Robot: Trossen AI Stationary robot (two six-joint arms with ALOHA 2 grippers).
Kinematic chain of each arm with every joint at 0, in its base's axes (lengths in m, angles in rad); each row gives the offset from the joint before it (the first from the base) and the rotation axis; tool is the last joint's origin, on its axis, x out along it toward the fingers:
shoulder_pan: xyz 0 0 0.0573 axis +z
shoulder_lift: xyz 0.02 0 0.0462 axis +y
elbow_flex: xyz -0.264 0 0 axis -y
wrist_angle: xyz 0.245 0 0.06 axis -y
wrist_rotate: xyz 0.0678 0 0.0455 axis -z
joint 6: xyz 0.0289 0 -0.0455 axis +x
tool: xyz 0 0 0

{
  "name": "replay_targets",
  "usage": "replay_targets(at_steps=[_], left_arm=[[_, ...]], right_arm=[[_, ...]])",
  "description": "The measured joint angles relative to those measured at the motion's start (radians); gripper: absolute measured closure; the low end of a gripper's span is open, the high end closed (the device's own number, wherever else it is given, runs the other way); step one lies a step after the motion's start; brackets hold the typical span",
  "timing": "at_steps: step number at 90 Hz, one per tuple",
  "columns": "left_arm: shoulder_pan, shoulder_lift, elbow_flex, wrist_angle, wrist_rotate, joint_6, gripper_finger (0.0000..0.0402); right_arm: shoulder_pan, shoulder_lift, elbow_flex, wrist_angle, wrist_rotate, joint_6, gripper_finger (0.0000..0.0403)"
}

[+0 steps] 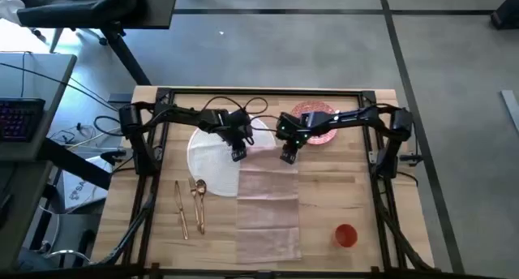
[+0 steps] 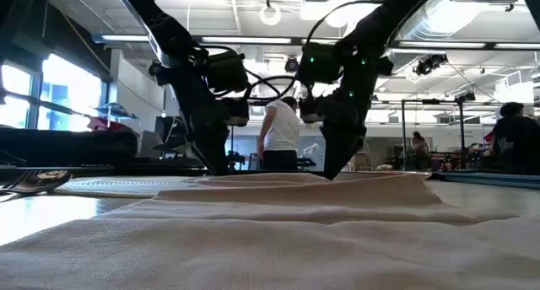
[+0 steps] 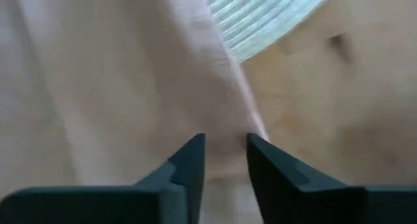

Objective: Set table place
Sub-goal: Fold the pink napkin

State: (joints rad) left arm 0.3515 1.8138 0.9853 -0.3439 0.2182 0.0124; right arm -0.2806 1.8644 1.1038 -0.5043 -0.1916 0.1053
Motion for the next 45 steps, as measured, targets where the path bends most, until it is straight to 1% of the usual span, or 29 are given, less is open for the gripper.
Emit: replay_targets(at_steps=[8, 11, 15, 22, 25, 33, 45], left_arm=[[0.000, 0.004, 0.002, -0.014, -0.008, 0.000, 0.0319], [-0.001, 0.000, 0.002, -0.020, -0.023, 0.000, 0.0327], [-0.001, -0.012, -0.001, -0.027, -0.049, 0.001, 0.0344], [-0.001, -0.040, -0.005, -0.043, -0.103, 0.014, 0.0384], [-0.001, -0.055, -0.005, -0.041, -0.120, 0.019, 0.0392], [0.000, -0.092, -0.003, -0.028, -0.166, 0.026, 0.0394], [0.010, -0.120, -0.003, -0.019, -0.193, 0.044, 0.0400]], right_arm=[[0.000, 0.006, 0.000, -0.016, 0.001, 0.006, 0.0370], [0.000, 0.003, 0.000, -0.014, 0.015, 0.015, 0.0385], [0.000, -0.005, 0.000, -0.017, 0.029, 0.025, 0.0395], [-0.001, -0.024, 0.006, -0.026, 0.065, 0.027, 0.0397], [0.000, -0.032, 0.013, -0.029, 0.091, 0.026, 0.0398], [-0.003, -0.050, 0.028, -0.030, 0.134, 0.025, 0.0402], [-0.020, -0.054, 0.051, -0.029, 0.140, 0.027, 0.0403]])
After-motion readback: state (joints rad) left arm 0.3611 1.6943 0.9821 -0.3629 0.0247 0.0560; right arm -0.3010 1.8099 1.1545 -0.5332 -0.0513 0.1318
